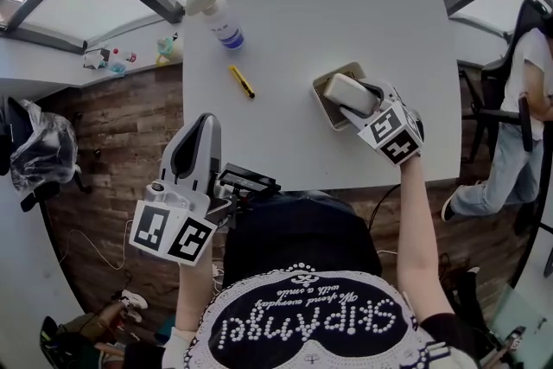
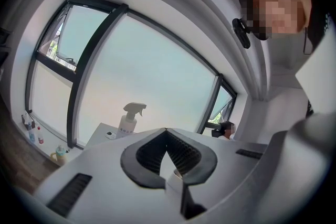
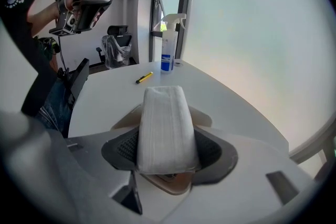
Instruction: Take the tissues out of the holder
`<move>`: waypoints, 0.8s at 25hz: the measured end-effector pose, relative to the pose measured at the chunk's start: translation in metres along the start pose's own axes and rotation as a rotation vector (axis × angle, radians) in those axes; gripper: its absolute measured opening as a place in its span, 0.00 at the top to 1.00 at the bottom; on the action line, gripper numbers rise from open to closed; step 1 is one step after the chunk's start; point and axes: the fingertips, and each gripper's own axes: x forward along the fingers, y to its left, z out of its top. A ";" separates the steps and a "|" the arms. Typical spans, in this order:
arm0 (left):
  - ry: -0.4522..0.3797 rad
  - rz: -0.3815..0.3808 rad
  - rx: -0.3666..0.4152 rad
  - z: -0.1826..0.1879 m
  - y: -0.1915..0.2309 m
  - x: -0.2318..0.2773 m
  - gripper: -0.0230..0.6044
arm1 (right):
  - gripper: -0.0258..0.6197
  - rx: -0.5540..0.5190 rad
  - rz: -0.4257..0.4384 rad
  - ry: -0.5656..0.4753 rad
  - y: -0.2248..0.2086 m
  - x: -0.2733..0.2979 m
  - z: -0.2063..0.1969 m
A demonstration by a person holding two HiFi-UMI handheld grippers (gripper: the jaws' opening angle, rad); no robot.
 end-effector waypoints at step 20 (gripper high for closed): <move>-0.003 -0.049 -0.012 -0.002 -0.009 -0.002 0.96 | 0.55 0.657 -0.145 -0.314 -0.039 -0.051 0.013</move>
